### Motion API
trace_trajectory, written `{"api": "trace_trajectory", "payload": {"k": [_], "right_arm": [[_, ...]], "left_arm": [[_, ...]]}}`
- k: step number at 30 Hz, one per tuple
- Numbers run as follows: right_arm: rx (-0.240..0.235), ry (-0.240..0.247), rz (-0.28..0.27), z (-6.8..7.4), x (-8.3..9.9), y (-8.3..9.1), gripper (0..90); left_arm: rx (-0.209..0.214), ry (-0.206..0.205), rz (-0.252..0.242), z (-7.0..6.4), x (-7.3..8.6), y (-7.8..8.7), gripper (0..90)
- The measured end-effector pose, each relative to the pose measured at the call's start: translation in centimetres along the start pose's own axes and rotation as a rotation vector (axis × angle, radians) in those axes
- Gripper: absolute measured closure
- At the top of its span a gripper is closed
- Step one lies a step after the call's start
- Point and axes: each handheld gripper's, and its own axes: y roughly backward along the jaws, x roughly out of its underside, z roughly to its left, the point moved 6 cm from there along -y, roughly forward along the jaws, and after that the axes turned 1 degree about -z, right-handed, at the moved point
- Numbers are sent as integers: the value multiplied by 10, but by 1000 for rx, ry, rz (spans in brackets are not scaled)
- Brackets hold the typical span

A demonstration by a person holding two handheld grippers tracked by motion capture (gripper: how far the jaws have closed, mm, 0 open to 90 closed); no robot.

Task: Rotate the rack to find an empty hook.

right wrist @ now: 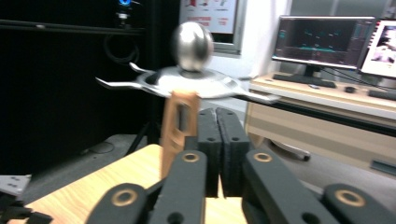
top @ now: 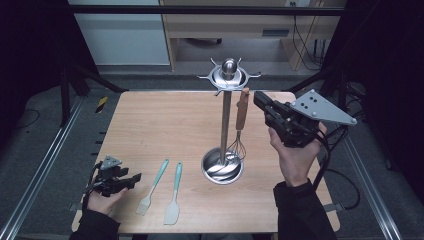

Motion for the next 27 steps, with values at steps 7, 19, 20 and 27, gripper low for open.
{"api": "trace_trajectory", "payload": {"k": [7, 19, 20, 27], "right_arm": [[93, -37, 83, -29, 45, 12, 727], [171, -100, 279, -65, 149, 26, 618], [172, -105, 287, -66, 155, 26, 612], [163, -126, 391, -69, 202, 31, 556]], "left_arm": [[-1, -2, 5, -3, -1, 0, 422], [17, -19, 21, -15, -4, -1, 472], [18, -21, 21, -16, -4, -1, 480], [32, -43, 16, -28, -7, 2, 494]]}}
